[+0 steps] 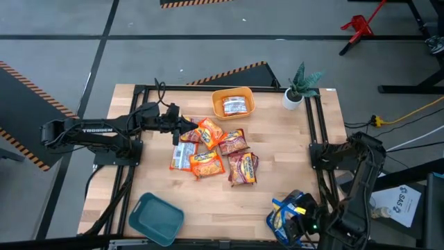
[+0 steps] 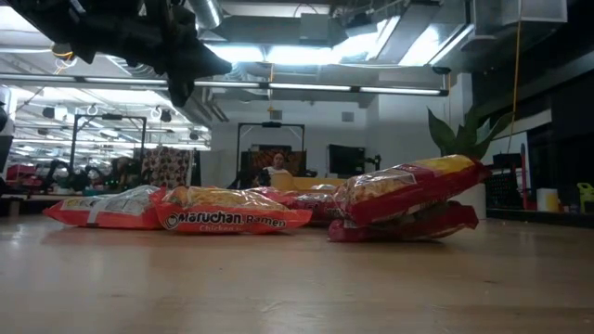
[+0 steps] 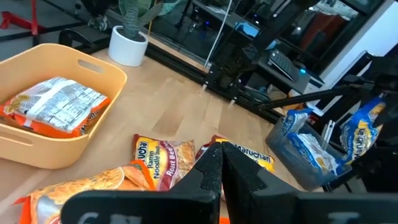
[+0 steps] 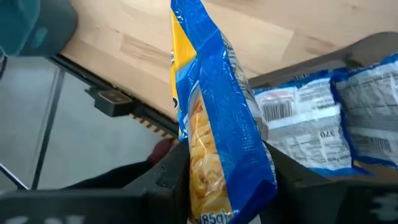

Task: Sort Maruchan noodles
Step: Put the blue noodle pack into the black bin

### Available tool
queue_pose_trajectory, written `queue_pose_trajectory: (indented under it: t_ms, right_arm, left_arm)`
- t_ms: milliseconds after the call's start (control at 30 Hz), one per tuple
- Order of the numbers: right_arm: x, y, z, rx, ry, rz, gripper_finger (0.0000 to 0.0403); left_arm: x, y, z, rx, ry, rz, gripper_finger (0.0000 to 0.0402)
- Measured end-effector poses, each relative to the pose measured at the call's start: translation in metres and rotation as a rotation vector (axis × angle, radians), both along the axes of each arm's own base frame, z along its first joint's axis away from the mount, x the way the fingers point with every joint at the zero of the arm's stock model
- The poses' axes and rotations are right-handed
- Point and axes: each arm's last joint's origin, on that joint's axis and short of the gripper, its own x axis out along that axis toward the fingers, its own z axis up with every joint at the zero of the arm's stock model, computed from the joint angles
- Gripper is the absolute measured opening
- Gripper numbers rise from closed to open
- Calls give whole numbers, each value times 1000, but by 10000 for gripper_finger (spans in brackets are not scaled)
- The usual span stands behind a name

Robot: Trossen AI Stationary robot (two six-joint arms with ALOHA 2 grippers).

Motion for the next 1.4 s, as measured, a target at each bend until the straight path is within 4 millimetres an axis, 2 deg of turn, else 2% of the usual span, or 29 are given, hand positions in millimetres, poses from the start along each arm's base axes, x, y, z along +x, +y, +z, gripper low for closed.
queue_pose_trajectory:
  t_ms: [433, 733, 1067, 1400]
  right_arm:
    - [3, 7, -33, 27, 9, 4, 117]
    - [0, 4, -35, 1, 90, 62, 120]
    - [-3, 4, -36, 23, 175, 86, 193]
    - [-11, 2, -37, 67, 363, 109, 202]
  left_arm:
    - [0, 1, 1, 5, -8, 31, 0]
    - [0, 2, 2, 7, -16, 56, 0]
    - [0, 2, 2, 9, -16, 73, 0]
    - [0, 2, 2, 9, -16, 72, 0]
